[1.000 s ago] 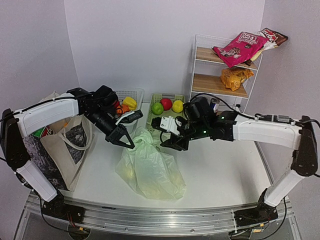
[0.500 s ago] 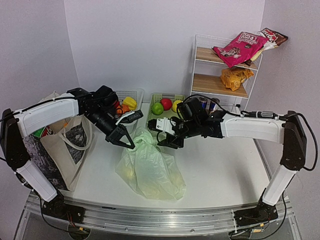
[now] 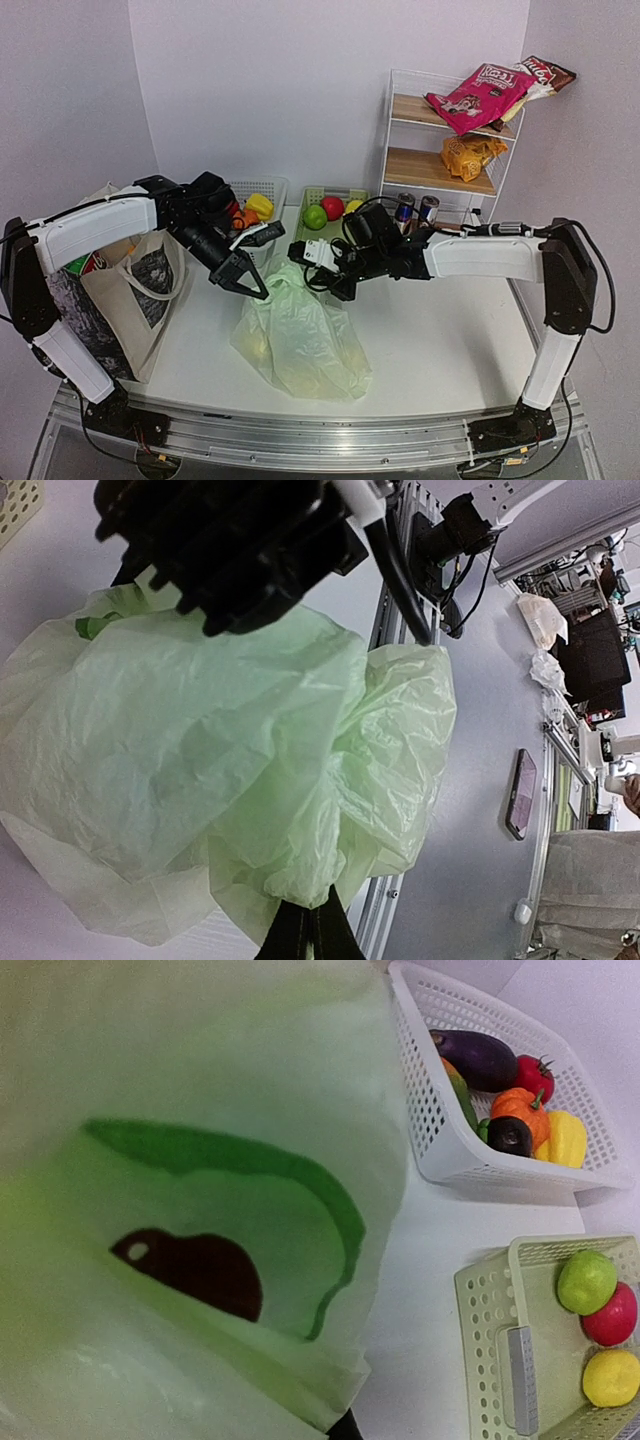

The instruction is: Place the mixed food into the grocery bags and tie them

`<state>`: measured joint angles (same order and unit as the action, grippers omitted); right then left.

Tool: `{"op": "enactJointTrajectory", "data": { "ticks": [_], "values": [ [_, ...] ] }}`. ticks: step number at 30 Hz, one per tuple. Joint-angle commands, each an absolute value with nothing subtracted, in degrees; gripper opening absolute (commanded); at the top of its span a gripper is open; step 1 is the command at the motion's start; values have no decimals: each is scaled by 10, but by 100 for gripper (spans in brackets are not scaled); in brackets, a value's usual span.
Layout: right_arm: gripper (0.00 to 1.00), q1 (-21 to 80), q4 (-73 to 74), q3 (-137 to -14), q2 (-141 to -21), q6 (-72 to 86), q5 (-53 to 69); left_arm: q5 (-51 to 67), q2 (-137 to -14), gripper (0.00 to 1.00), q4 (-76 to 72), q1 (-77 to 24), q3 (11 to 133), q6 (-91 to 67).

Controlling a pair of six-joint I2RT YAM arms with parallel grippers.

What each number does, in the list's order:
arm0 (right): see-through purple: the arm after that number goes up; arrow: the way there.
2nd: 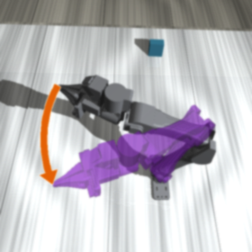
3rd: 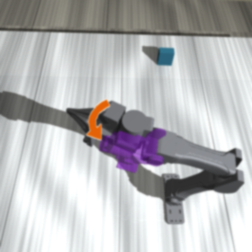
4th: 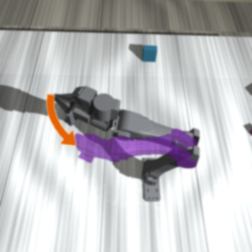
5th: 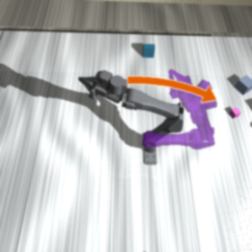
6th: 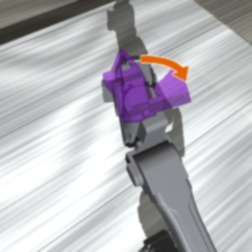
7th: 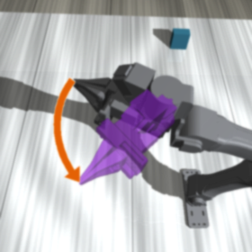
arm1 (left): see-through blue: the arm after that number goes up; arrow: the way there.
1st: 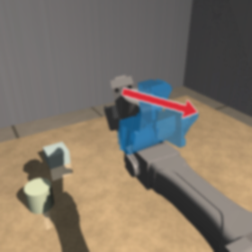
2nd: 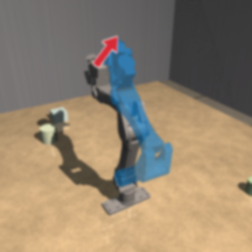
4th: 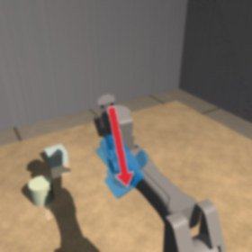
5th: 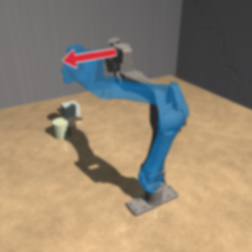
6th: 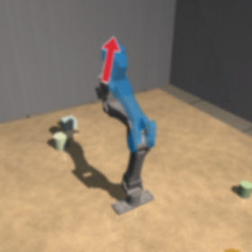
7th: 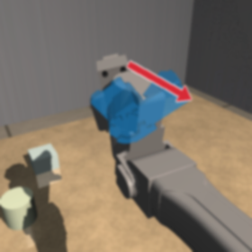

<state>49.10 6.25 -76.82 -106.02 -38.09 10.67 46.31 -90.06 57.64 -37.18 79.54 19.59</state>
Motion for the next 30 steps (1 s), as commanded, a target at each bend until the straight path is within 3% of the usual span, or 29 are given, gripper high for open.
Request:
{"op": "enactJointTrajectory", "data": {
  "ticks": [1, 6, 14, 23, 30],
  "values": [
    [0, 481, 29, -753, -1025, -311, 38, 459, -885, 0, 624, -350, 842, 216],
    [0, 481, 28, -662, -960, -263, -28, 444, -889, 0, 692, -312, 850, 264],
    [0, 507, 20, -559, -898, -208, -74, 398, -887, 0, 682, -277, 843, 324],
    [0, 518, 19, -477, -873, -121, -109, 614, -887, 0, 725, -177, 870, 360],
    [0, 525, 20, -455, -859, -86, -116, 634, -888, 0, 685, -163, 818, 338]
  ]
}}
